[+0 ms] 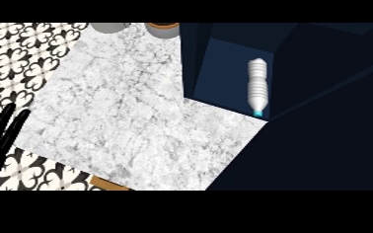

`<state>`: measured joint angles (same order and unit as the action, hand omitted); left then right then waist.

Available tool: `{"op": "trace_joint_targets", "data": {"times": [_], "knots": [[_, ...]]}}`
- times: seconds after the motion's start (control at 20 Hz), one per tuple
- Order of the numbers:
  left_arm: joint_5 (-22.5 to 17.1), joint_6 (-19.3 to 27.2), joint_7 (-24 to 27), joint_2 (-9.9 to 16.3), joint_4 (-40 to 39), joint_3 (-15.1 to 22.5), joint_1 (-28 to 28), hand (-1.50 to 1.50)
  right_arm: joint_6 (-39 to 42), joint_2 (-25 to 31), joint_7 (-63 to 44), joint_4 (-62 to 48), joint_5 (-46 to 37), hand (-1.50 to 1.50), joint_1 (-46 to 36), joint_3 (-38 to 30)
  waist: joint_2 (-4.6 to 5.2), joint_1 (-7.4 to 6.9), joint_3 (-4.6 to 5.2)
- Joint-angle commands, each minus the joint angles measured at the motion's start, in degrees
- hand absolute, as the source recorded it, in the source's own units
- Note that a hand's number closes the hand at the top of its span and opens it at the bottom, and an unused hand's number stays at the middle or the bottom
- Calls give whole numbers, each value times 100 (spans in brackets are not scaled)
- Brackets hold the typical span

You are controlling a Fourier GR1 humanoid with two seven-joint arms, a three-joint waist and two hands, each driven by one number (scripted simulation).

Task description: Pick up the bottled water, place it into the cabinet and close the cabinet

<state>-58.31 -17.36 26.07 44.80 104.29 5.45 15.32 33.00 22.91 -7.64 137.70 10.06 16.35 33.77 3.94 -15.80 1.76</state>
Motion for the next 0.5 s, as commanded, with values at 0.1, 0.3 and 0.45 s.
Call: {"op": "trace_joint_targets", "data": {"times": [0.1, 0.3, 0.45], "knots": [[-46, -76, 7, -1, -90, -38, -5, -150, -460, -501, -684, -433, 7, 150, -773, -73, -21, -2, -23], [-87, -42, -56, 57, -100, -92, -49, -150, -462, -563, -1126, -841, -76, 150, -1430, -280, -46, 20, -38], [-90, -74, -55, 51, -152, -94, -74, -150, -507, -690, -1454, -1172, -32, 150, -1921, -381, -60, 82, -38]]}}
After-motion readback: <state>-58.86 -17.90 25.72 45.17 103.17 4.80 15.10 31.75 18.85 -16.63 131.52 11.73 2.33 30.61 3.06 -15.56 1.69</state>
